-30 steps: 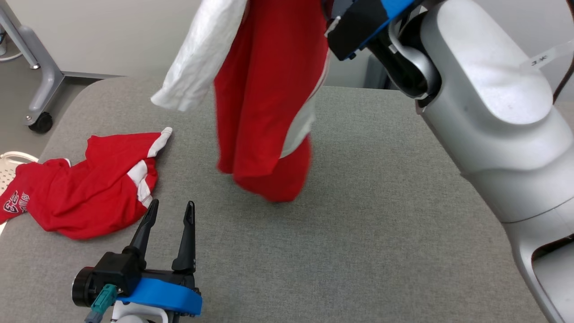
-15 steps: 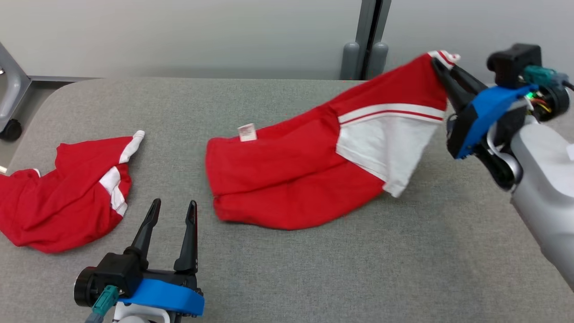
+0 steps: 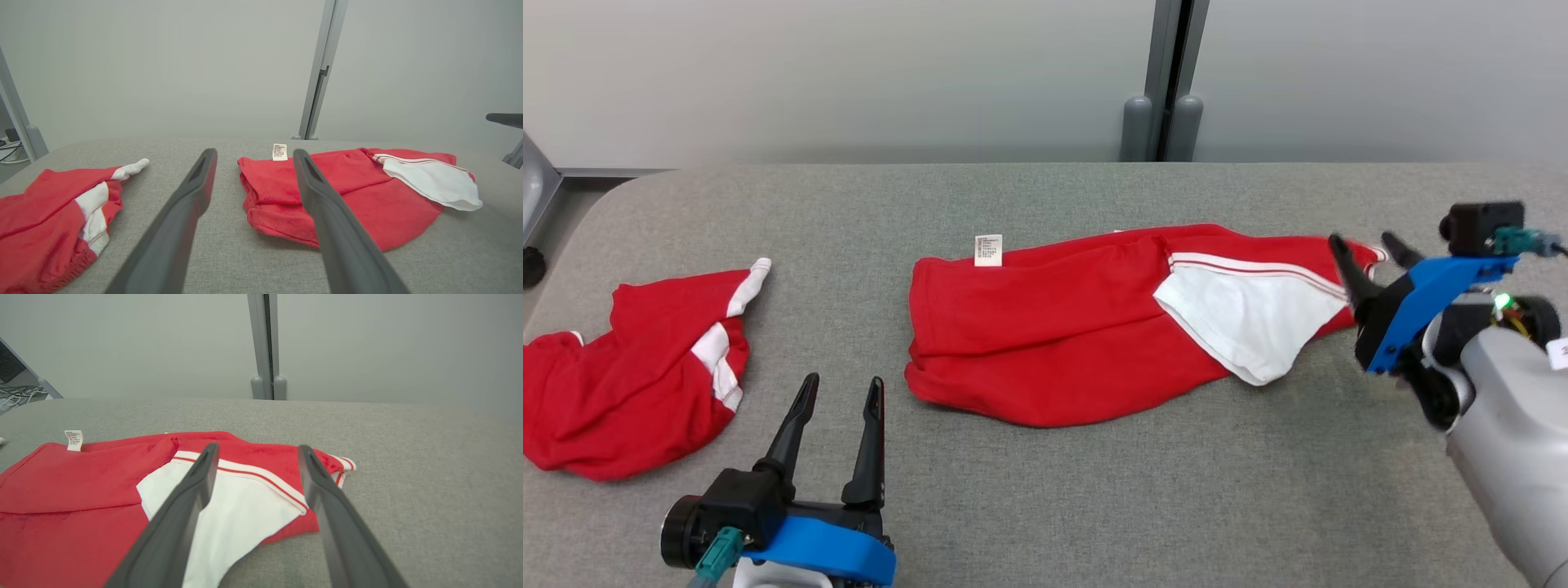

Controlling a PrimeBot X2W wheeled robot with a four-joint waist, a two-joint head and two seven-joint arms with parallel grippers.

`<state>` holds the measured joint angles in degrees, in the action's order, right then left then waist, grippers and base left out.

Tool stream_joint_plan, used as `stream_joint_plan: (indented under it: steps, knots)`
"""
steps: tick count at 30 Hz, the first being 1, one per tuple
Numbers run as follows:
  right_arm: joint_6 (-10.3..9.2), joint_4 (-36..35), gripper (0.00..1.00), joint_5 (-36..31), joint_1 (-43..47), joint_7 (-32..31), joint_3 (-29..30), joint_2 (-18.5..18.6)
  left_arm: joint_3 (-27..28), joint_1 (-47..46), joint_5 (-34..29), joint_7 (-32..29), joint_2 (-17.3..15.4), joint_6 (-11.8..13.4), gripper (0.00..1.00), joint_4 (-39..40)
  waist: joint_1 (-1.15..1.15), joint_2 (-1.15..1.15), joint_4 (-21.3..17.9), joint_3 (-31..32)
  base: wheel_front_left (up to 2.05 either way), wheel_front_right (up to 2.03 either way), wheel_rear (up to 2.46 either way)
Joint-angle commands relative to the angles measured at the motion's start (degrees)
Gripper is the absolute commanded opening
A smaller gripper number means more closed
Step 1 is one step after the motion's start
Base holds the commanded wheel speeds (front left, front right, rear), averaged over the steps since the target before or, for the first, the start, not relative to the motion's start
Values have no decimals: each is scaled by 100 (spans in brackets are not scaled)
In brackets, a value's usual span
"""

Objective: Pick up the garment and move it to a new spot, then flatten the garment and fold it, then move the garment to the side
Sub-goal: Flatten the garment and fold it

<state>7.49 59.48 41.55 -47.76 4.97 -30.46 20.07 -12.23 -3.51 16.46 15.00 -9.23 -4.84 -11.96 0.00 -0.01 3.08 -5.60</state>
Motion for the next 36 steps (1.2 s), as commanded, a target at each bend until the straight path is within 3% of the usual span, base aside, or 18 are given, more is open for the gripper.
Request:
stream_joint_plan:
  steps: [1,10,16,33,35,36]
  knots:
    - [1,-10,100,55,192,-111,-9,-56,-17,37,-14,27,-28,0,100,-3,0,1,-13,40,0,0,0]
    - [1,-564,100,-99,1000,-122,-119,-159,44,187,63,27,-67,64,100,51,0,1,-82,123,0,0,0]
    - [1,-459,100,-73,1511,-415,386,-666,29,170,93,27,-69,70,100,97,0,1,-69,85,0,0,0]
    - [1,475,100,-441,881,-356,1460,-1273,-28,-60,60,27,-105,43,100,81,0,1,88,-175,0,0,0]
    - [1,563,0,-529,810,-300,1483,-1296,-25,-83,60,27,-102,42,100,75,0,1,101,-191,0,0,0]
    - [1,599,0,-567,779,-270,1487,-1310,-24,-94,60,27,-99,41,100,72,0,1,108,-198,0,0,0]
